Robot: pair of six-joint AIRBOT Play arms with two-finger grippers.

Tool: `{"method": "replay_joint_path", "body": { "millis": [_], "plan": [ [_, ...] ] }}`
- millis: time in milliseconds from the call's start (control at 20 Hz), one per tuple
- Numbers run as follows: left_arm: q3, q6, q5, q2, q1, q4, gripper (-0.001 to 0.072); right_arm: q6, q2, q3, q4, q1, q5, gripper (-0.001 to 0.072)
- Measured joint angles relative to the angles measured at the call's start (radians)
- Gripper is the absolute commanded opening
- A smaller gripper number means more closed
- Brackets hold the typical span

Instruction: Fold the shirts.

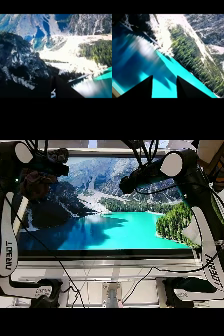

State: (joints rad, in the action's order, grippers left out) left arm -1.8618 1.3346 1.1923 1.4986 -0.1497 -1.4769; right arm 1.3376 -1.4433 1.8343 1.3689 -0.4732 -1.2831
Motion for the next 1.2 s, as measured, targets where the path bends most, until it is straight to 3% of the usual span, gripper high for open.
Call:
{"method": "replay_joint_path", "body": {
  "millis": [50,300,350,450,800,850,900,1200],
  "plan": [
    [0.000,0.000,-0.006,0.000,0.000,-0.008,0.0441,0.000,0.000,0.000,0.000,0.000,0.002,0.0329],
    [0.000,0.040,-0.100,0.000,0.019,-0.151,0.0432,0.000,0.000,0.000,0.000,0.000,0.060,0.0345],
    [0.000,0.051,-0.127,0.002,0.036,-0.175,0.0432,0.000,0.000,0.000,0.001,0.000,0.078,0.0429],
    [0.000,0.073,-0.162,0.013,0.084,-0.206,0.0432,0.000,0.000,0.000,0.007,0.000,0.113,0.0463],
    [0.000,0.144,-0.195,0.155,0.317,-0.207,0.0442,0.005,-0.008,0.000,0.037,0.000,0.153,0.0463],
    [0.000,0.151,-0.199,0.180,0.344,-0.192,0.0453,0.010,-0.010,-0.003,0.038,0.000,0.155,0.0463],
    [0.000,0.153,-0.208,0.209,0.369,-0.182,0.0541,0.017,-0.013,-0.008,0.040,0.000,0.156,0.0463],
    [-0.001,0.163,-0.325,0.367,0.462,-0.171,0.0548,0.081,-0.018,-0.069,0.018,0.000,0.158,0.0462]
  ]
}}
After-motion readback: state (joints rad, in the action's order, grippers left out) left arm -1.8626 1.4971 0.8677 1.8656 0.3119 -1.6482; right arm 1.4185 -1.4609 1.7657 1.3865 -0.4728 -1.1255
